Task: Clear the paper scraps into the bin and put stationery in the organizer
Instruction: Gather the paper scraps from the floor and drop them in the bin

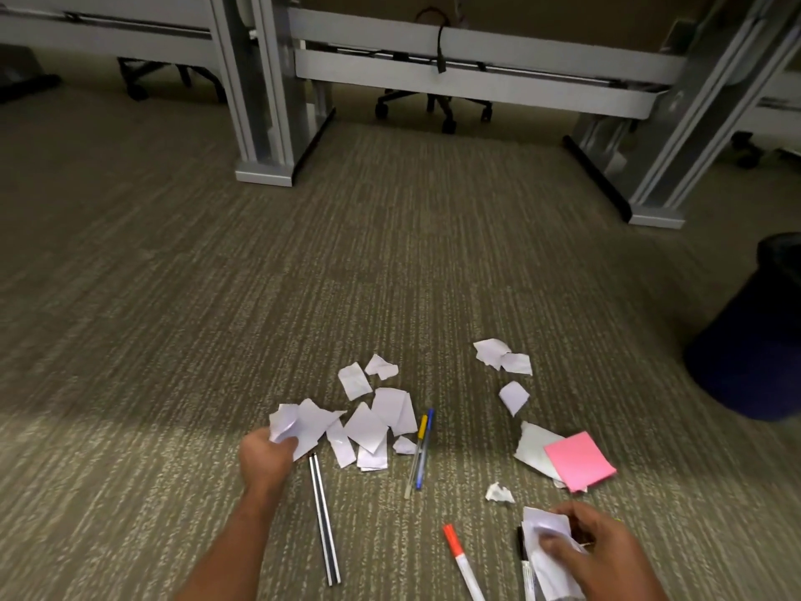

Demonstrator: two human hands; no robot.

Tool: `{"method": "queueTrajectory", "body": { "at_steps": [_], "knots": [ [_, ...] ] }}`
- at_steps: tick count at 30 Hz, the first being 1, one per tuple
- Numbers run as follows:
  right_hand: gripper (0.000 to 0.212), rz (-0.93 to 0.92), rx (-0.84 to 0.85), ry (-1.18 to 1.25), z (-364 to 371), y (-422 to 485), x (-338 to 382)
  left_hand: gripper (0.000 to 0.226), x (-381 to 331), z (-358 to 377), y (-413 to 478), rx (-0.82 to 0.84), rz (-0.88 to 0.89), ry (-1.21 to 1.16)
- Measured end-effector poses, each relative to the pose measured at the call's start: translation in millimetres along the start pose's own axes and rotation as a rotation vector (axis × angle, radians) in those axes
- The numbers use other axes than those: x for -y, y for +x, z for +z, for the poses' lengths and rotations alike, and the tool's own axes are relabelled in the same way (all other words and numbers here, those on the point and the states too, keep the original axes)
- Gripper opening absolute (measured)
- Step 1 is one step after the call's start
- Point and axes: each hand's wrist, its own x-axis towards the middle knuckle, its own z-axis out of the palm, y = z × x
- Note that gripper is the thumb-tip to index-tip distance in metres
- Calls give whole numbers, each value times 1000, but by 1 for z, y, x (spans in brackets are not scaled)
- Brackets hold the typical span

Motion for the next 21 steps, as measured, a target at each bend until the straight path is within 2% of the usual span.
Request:
{"method": "queueTrajectory", "body": {
  "at_steps": [6, 10, 14, 17, 21],
  "knots": [
    [22, 33, 25, 31, 1, -1, 16, 32, -21, -23, -7, -6, -234, -446],
    [16, 35, 15, 25, -4, 2, 26, 37, -39, -41, -21, 46, -306, -589],
    [29, 86, 20, -11, -5, 19, 33, 50, -56, -42, -33, 110, -315, -534],
    [42, 62, 74, -126, 9, 48, 21, 43, -62, -29, -40, 164, -263, -447],
    [25, 35, 111, -237, 32, 70, 10, 37, -52, -10, -31, 145, -208, -345]
  ]
}}
